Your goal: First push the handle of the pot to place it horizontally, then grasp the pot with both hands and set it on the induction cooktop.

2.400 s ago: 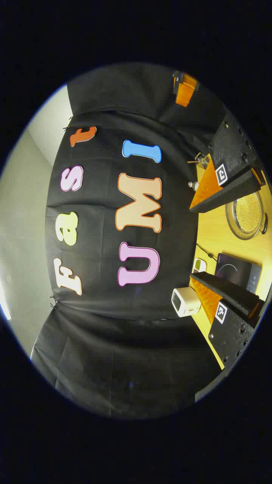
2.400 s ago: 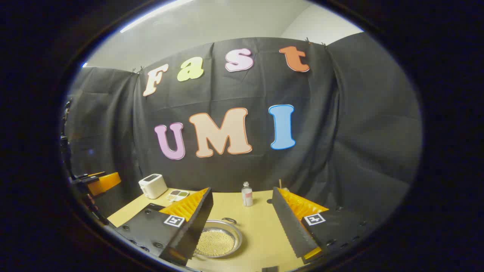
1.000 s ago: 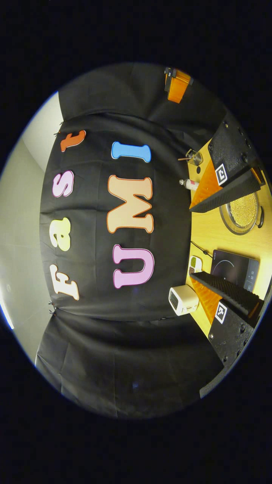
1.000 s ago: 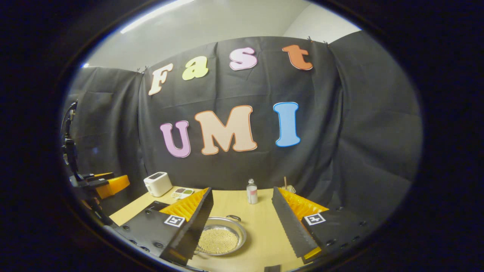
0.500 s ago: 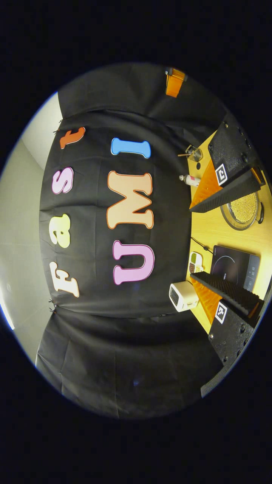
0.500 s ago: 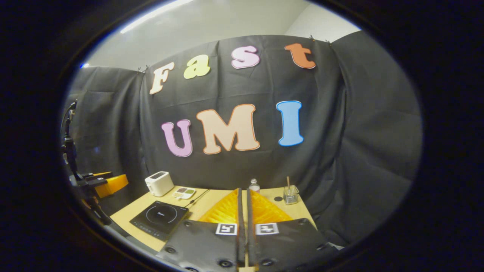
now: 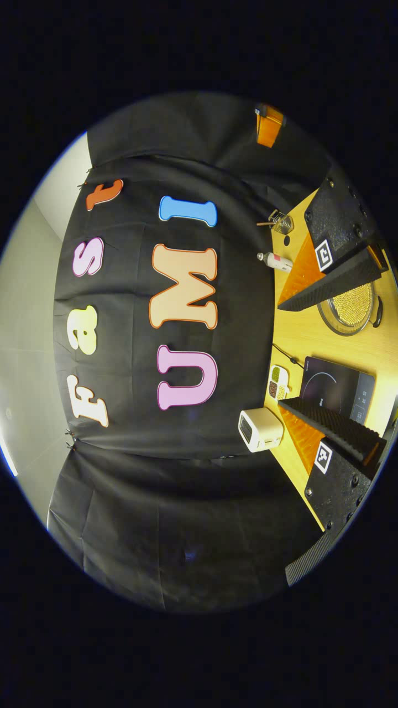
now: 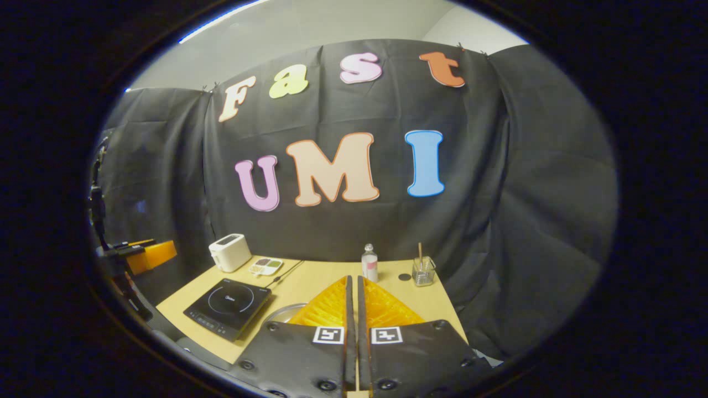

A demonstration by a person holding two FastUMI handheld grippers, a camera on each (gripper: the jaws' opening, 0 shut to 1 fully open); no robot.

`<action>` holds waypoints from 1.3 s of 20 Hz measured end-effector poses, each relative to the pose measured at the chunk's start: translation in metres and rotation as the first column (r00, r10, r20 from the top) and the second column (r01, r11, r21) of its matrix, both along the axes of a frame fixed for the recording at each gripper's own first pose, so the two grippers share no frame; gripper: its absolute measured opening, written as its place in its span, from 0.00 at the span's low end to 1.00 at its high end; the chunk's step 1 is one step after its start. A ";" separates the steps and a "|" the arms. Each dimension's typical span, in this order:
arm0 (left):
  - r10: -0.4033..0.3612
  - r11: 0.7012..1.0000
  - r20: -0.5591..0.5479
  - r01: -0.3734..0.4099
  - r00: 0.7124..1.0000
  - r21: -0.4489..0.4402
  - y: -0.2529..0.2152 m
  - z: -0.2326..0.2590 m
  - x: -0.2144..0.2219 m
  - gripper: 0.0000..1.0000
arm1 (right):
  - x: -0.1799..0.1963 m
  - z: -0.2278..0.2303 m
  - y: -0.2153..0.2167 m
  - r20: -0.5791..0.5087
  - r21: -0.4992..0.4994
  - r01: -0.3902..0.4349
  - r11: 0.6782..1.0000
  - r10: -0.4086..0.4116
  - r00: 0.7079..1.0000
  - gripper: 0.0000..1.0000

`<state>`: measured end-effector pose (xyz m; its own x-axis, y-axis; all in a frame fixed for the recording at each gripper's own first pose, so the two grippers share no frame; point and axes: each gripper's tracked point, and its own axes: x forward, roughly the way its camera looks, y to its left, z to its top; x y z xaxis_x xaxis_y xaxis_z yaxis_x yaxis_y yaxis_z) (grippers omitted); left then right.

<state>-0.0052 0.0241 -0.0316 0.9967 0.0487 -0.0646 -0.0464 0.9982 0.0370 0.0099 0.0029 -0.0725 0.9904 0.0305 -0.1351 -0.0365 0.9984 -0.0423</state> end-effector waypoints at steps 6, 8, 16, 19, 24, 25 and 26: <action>0.012 1.000 -0.008 -0.012 1.000 0.007 0.019 -0.004 0.009 0.96 | -0.002 -0.076 0.004 -0.194 -0.132 0.015 0.991 -0.040 0.980 0.04; 0.007 1.000 -0.019 -0.007 1.000 0.016 0.028 -0.007 0.014 0.96 | -0.006 -0.101 0.013 -0.267 -0.149 0.007 0.989 -0.047 0.962 0.00; -0.044 0.998 -0.065 0.047 0.997 0.039 0.072 -0.014 0.051 0.96 | -0.014 -0.199 0.080 -0.507 -0.019 -0.024 1.000 0.011 0.862 0.01; -0.059 0.997 -0.089 0.064 0.994 0.049 0.093 -0.019 0.064 0.92 | -0.022 -0.239 0.100 -0.592 0.035 0.014 0.999 0.009 0.806 0.01; -0.091 0.995 -0.097 0.095 0.991 0.038 0.118 -0.029 0.084 0.96 | -0.038 -0.293 0.121 -0.694 0.037 0.075 0.997 -0.029 0.719 0.03; -0.101 0.994 -0.097 0.104 0.990 0.026 0.122 -0.031 0.087 0.92 | -0.039 -0.302 0.123 -0.708 0.038 0.102 0.994 -0.045 0.705 0.03; -0.110 0.994 -0.098 0.112 0.989 0.017 0.126 -0.036 0.090 0.96 | -0.039 -0.313 0.125 -0.717 0.039 0.130 0.991 -0.063 0.694 0.03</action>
<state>0.0849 0.1498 -0.0673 0.9851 -0.0595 -0.1616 0.0697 0.9958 0.0587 -0.0290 0.1278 -0.3850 0.5954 -0.0157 -0.8033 0.0740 0.9966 0.0354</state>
